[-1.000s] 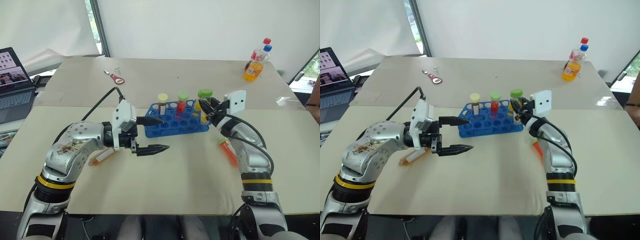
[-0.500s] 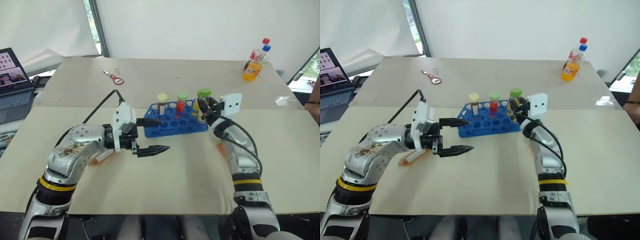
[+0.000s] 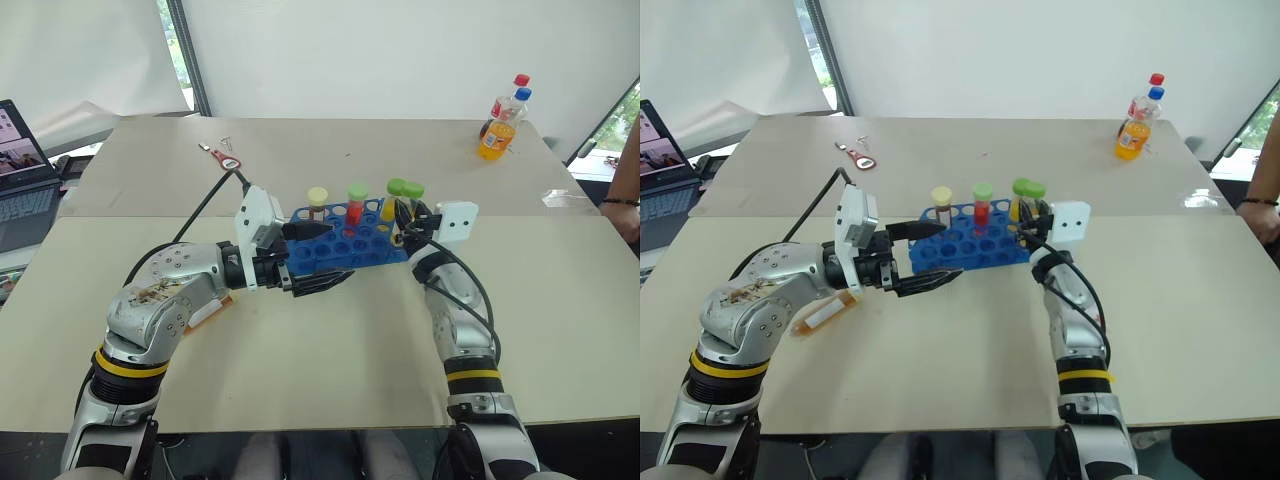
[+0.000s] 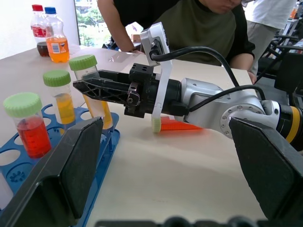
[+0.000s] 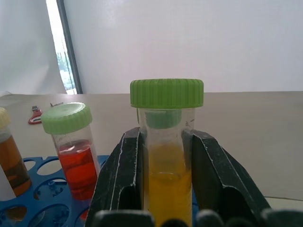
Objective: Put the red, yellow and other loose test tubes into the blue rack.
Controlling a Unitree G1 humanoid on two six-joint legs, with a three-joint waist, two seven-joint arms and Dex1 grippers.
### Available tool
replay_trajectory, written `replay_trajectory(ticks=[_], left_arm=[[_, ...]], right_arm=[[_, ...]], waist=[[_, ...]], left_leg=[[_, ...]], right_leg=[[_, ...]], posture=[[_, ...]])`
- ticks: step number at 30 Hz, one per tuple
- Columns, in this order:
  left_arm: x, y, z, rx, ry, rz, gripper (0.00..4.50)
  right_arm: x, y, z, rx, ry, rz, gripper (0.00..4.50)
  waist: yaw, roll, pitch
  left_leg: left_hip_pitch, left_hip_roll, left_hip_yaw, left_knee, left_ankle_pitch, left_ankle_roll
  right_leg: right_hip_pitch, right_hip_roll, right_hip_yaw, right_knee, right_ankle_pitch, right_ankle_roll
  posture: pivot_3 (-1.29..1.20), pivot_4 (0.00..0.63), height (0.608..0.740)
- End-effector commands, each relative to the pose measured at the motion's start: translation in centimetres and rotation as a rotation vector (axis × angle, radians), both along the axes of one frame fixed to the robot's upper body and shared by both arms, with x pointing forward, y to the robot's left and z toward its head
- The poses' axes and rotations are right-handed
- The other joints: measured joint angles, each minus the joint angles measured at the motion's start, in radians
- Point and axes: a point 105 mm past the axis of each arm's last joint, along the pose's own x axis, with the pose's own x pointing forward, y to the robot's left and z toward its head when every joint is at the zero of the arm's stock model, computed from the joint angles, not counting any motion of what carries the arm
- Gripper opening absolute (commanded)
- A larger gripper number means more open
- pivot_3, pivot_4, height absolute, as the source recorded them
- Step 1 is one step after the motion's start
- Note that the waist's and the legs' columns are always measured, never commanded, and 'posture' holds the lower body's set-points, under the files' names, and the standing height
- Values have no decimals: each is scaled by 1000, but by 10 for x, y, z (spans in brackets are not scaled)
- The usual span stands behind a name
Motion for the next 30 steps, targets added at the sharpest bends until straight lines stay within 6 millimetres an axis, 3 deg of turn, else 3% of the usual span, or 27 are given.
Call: replay_trajectory(ticks=[1, 2, 3, 10, 20, 30], left_arm=[[-4, -1, 14, -16, -50, -10, 4500], [-3, -1, 14, -14, -52, -7, 4500], [-3, 0, 14, -13, -54, -4, 4500], [-2, 0, 18, -44, -40, 4, 4500], [3, 5, 14, -15, -58, 32, 4500], [12, 14, 8, 10, -82, 76, 4500]], right_arm=[[-1, 1, -6, -8, 9, 7, 995], [-1, 0, -6, -2, 12, 7, 995], [-1, -1, -6, 3, 15, 10, 2053], [-4, -9, -16, -10, 60, 7, 4421], [-25, -12, -4, -92, 48, 72, 4467], [-64, -49, 16, -262, 112, 150, 4467]], waist=[[0, 0, 0], [0, 0, 0], [0, 0, 0], [1, 0, 0], [3, 0, 0], [13, 0, 0]], left_leg=[[0, 0, 0, 0, 0, 0], [0, 0, 0, 0, 0, 0], [0, 0, 0, 0, 0, 0], [-1, 0, 0, 0, 0, 0], [-1, 0, 0, 0, 0, 0], [-2, -1, 0, 0, 0, 0]], right_leg=[[0, 0, 0, 0, 0, 0], [0, 0, 0, 0, 0, 0], [0, 0, 0, 0, 0, 0], [-1, 0, 0, 0, 0, 0], [-1, 0, 0, -1, 0, 0], [-1, 0, 0, -6, 0, 0]], posture=[[0, 150, 740], [0, 150, 740], [0, 150, 740], [0, 150, 740], [0, 150, 740], [0, 150, 740]])
